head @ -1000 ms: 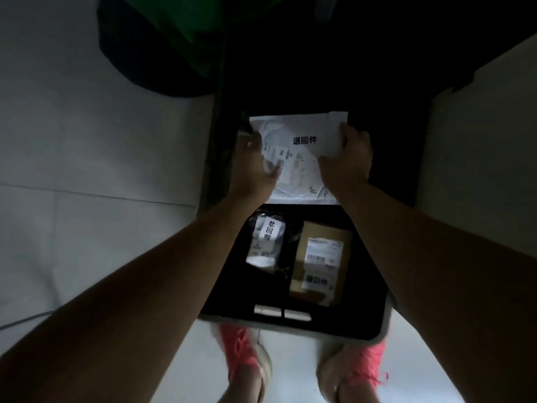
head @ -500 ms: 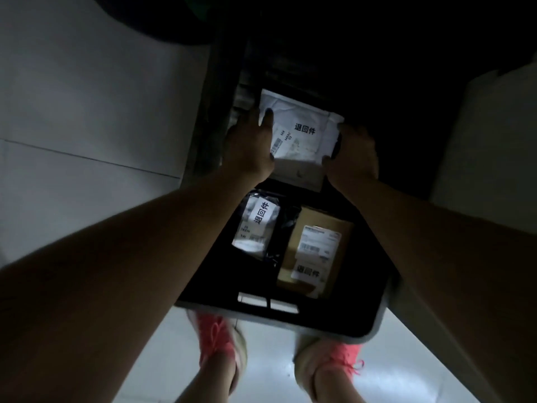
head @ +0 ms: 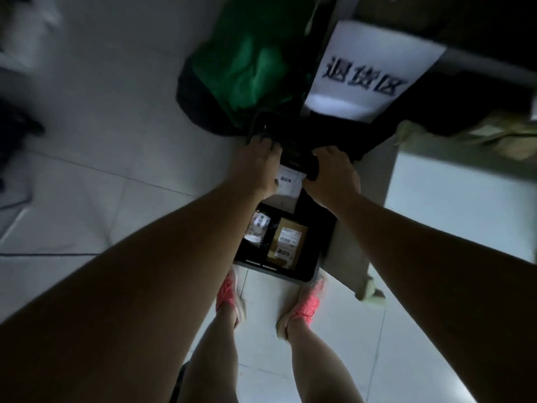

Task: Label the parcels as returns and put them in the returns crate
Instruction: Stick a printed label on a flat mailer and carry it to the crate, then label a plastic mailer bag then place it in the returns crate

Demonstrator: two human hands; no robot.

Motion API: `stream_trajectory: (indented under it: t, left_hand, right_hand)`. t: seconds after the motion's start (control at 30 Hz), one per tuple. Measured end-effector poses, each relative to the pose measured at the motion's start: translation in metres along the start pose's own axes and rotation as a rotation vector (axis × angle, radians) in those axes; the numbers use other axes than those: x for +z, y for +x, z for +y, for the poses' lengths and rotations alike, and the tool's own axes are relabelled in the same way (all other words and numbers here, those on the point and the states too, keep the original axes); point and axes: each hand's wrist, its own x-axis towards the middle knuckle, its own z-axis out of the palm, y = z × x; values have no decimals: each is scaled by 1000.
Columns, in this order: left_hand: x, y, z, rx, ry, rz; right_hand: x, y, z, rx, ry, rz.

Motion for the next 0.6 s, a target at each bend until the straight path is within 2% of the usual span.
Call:
stream_trajectory:
  t: [0.1,0.3,0.43,0.6]
  left_hand:
    - [-82,-50,8,4,57,45]
    - [-239,-142,37,39,137,161]
    - [-311,-200,72,113,127,291]
    - [-370,-270,135,273,151,374]
  right_hand:
    - [-73,-51,-16,-21,8,54]
    - [-211,-166,-36,-22,41,278]
    - [-275,-250,-35,39,18,378]
    - [-325,-352,-9,121,19,469]
